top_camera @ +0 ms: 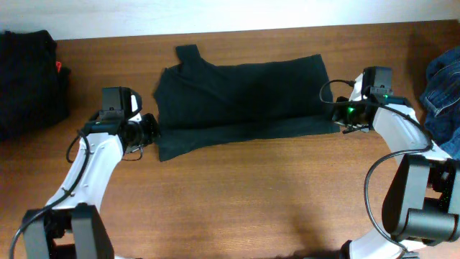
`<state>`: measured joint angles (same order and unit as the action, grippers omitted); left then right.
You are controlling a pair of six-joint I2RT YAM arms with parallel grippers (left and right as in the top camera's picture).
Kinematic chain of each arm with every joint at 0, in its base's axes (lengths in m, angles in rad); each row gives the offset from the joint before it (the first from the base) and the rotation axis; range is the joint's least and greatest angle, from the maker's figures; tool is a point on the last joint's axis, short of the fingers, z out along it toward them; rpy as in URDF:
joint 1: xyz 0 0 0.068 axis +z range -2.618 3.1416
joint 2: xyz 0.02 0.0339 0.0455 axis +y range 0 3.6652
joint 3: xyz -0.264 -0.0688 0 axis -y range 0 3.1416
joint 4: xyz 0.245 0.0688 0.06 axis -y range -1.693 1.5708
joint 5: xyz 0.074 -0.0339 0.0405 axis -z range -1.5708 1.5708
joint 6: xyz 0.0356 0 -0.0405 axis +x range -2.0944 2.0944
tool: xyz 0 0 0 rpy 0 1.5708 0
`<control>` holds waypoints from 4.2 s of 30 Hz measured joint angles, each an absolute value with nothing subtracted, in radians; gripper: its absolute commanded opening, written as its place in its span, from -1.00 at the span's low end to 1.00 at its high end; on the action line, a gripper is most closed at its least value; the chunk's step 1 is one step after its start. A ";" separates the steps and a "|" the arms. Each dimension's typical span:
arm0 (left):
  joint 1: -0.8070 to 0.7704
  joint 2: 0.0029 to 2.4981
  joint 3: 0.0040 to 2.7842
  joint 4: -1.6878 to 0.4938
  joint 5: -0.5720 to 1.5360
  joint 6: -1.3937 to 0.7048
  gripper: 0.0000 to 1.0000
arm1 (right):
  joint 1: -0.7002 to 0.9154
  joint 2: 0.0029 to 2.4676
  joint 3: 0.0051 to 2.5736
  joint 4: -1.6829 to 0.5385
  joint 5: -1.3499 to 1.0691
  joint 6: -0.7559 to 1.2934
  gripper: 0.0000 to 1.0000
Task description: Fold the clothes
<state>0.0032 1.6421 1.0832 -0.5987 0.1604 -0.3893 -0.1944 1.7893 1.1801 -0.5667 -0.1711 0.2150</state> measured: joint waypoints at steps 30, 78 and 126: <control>-0.121 1.730 1.324 -0.876 0.138 -0.355 0.20 | -0.194 1.803 1.332 -0.832 -0.152 0.120 0.15; -0.366 1.759 1.324 -1.031 0.066 -0.290 0.22 | -0.117 1.946 1.332 -0.836 -0.180 0.045 -0.92; -0.366 1.759 1.324 -1.010 0.020 -0.287 0.33 | -0.117 1.948 1.244 -0.350 -0.242 0.070 0.76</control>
